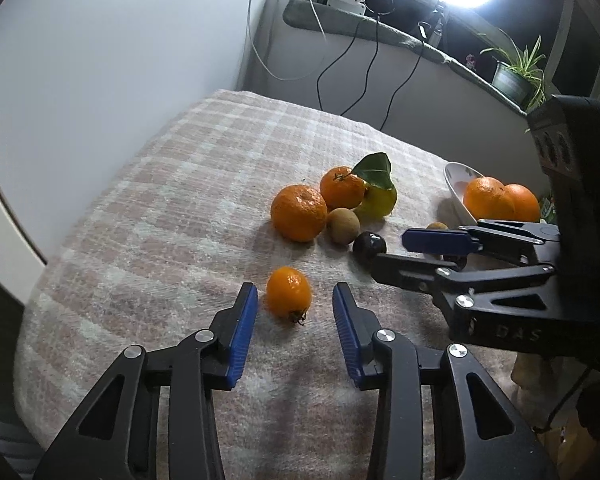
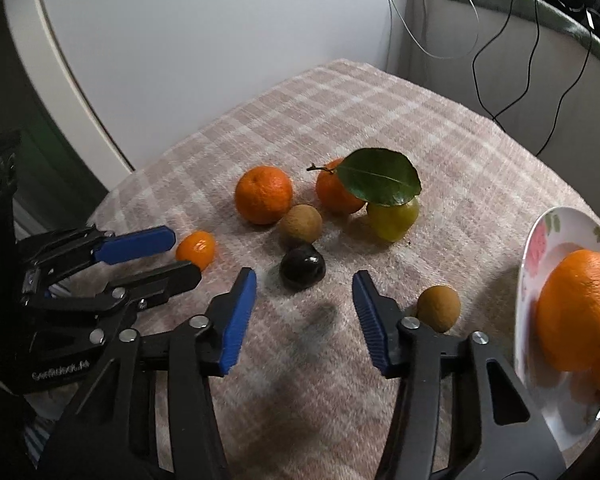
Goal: Organize fruits
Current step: 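Close the left gripper on a small mandarin while the right gripper closes on a dark plum, then carry the mandarin with the left gripper and the plum with the right gripper to the plate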
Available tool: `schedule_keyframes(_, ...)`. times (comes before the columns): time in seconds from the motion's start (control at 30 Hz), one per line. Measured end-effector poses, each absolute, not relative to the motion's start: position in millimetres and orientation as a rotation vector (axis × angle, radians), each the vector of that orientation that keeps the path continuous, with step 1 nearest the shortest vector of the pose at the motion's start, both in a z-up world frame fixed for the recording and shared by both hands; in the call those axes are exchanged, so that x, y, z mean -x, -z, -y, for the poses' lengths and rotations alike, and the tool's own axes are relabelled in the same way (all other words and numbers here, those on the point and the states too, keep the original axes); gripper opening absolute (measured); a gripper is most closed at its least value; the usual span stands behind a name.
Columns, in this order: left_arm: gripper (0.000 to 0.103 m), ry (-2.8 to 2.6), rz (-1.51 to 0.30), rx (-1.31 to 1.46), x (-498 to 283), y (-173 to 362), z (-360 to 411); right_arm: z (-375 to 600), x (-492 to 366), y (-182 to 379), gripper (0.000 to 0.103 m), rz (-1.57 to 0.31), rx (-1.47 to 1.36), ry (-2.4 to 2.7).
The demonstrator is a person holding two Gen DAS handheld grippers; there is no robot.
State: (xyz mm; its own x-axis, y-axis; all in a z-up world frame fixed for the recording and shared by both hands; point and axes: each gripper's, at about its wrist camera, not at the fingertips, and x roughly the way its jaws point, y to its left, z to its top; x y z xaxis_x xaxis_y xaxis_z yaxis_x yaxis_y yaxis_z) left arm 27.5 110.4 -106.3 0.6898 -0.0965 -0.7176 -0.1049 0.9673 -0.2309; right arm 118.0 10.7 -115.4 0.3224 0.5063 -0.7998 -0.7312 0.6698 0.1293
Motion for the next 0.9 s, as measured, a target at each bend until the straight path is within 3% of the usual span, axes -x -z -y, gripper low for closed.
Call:
schedule_keyframes(0.43, 0.025, -0.013, -0.834, 0.246, -32, 115, -106, -23, -126, 124, 0.039, -0.95, 0.289, -0.825)
schedule_keyframes(0.53, 0.023, -0.016, -0.833, 0.248, -32, 115, -107, -26, -125, 125, 0.028, -0.953, 0.304, -0.827)
schedule_keyframes(0.9, 0.022, -0.007, -0.816, 0.253, -29, 110, -105, -19, -120, 117, 0.027, -0.939, 0.276, -0.849)
